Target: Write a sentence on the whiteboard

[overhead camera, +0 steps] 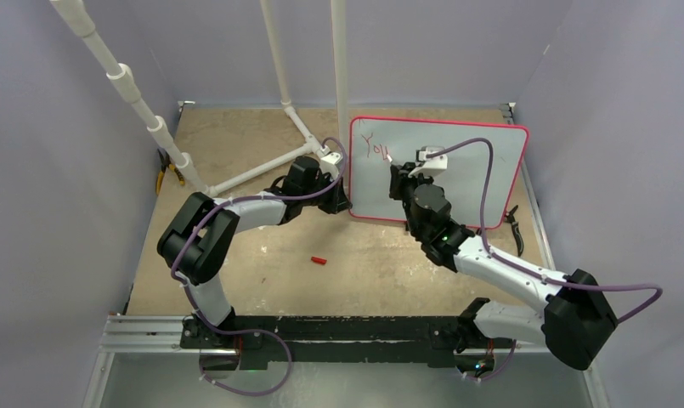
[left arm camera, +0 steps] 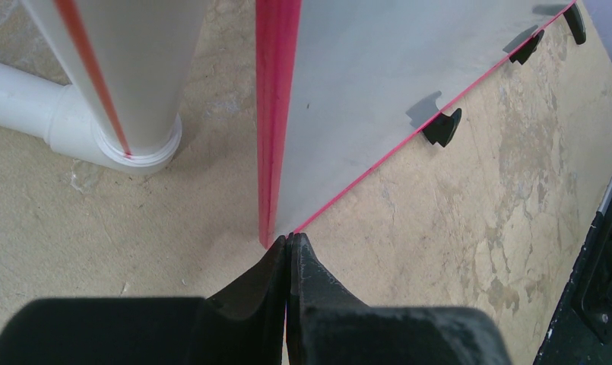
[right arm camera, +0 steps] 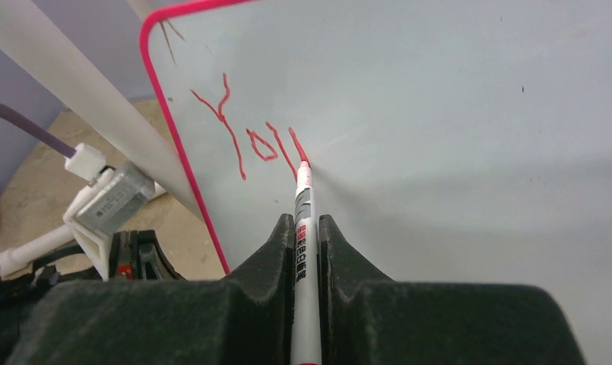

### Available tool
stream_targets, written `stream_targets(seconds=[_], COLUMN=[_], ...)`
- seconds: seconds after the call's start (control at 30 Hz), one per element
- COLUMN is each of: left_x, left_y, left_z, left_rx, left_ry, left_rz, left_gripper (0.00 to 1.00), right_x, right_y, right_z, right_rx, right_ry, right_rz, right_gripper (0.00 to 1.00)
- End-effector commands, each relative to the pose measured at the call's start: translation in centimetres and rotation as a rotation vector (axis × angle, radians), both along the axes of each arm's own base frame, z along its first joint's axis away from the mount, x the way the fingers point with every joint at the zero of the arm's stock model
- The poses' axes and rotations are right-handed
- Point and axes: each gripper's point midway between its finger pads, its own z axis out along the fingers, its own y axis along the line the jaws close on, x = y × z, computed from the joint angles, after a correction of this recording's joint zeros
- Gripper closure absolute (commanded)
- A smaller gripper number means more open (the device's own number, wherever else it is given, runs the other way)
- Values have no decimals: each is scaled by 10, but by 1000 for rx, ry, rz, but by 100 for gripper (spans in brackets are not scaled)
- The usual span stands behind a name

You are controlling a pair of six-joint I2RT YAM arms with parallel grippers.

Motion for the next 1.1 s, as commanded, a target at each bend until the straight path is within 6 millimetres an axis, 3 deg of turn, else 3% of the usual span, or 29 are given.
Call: stream_targets(seconds=[0.0, 0.3, 0.67, 1.07], left_x=[10, 9, 10, 9], left_y=[-9, -10, -9, -9], left_z=[17, 17, 18, 18], left_rx=[-29, -29, -27, -24], left_ry=[-44, -44, -48, -49], left_rz=[-8, -11, -10, -13], left_gripper=[100, 100, 100, 100], right_x=[-5, -7, -22, -17], right_y=[-8, -16, -22, -39], right_z=[-7, -8, 29, 27], right_rx=[28, 19, 78, 60], right_ry=[16, 26, -84, -78], right_rz=[-23, -54, -6, -93], right_gripper=[100, 100, 100, 100])
